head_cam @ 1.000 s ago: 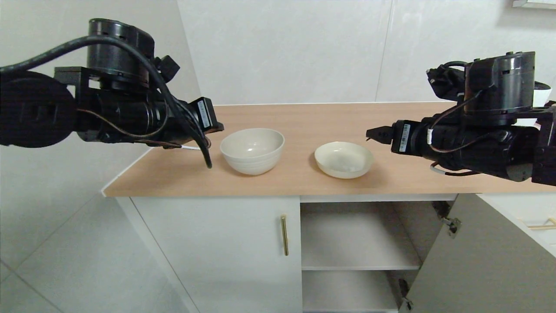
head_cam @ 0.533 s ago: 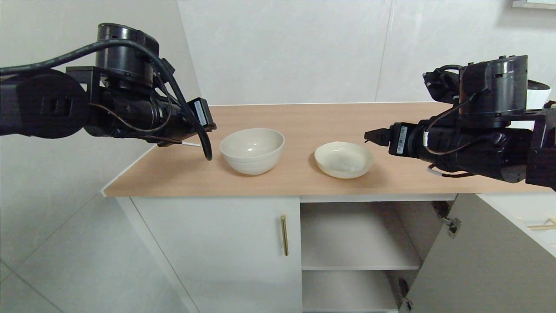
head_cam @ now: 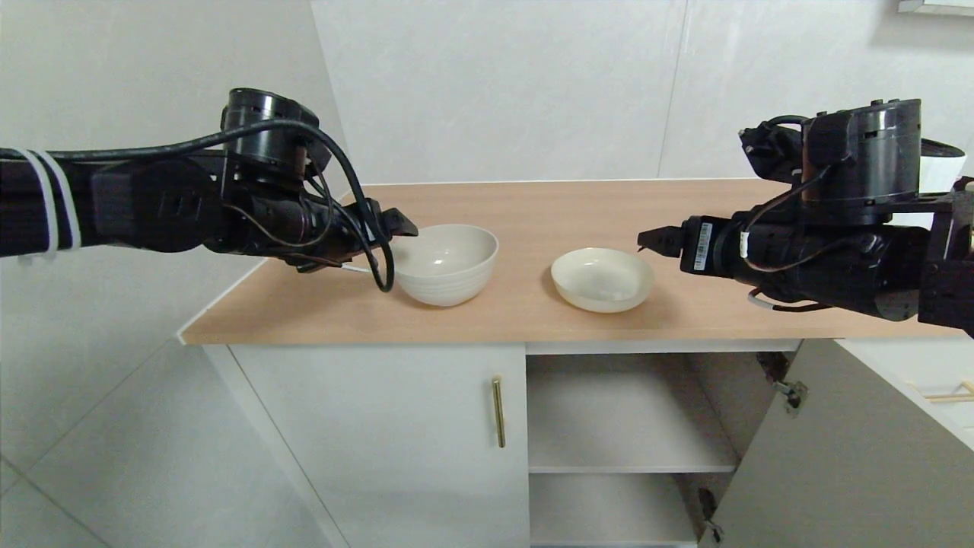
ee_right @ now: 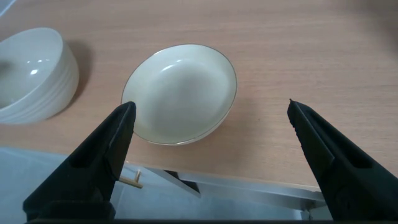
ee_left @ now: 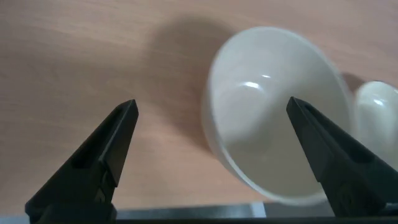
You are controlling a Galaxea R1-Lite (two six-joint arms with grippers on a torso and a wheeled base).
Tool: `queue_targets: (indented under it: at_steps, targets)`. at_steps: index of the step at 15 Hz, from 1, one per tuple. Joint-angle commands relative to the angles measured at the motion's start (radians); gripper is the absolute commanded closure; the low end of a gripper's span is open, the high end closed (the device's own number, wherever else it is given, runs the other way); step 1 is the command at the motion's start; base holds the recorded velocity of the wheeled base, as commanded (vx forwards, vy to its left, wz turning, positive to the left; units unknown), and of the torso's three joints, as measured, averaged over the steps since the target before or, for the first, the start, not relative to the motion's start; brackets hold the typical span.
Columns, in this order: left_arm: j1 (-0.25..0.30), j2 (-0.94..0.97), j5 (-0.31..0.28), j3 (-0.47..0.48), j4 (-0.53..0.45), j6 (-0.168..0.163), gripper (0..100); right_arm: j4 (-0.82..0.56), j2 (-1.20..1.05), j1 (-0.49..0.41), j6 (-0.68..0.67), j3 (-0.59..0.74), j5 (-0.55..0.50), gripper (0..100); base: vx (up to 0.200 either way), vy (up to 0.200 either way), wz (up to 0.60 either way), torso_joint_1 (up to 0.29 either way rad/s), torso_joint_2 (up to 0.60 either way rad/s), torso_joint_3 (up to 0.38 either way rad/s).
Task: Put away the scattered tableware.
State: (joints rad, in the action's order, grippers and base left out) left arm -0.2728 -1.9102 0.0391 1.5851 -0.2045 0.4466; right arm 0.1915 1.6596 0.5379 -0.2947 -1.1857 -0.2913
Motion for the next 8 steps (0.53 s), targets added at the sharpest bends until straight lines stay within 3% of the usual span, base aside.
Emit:
queue_targets:
  at_steps: [1, 4, 5, 8]
  targets:
    - [-0.002, -0.05, 0.001, 0.006, -0.001, 0.0, 0, 0.0, 0.0, 0.001, 0.0, 0.002, 0.0, 0, 0.0, 0.0, 0.0, 0.0, 0.0, 0.0]
    - [-0.002, -0.052, 0.002, 0.007, -0.001, 0.0, 0, 0.0, 0.0, 0.001, 0.0, 0.002, 0.0, 0, 0.0, 0.0, 0.0, 0.0, 0.0, 0.0]
    - [-0.005, -0.052, 0.001, 0.007, -0.001, 0.0, 100, 0.0, 0.0, 0.001, 0.0, 0.002, 0.0, 0, 0.0, 0.0, 0.0, 0.0, 0.0, 0.0]
    - [-0.019, -0.053, 0.001, 0.004, -0.001, 0.0, 100, 0.0, 0.003, 0.001, 0.0, 0.002, 0.0, 0, 0.0, 0.0, 0.0, 0.0, 0.0, 0.0]
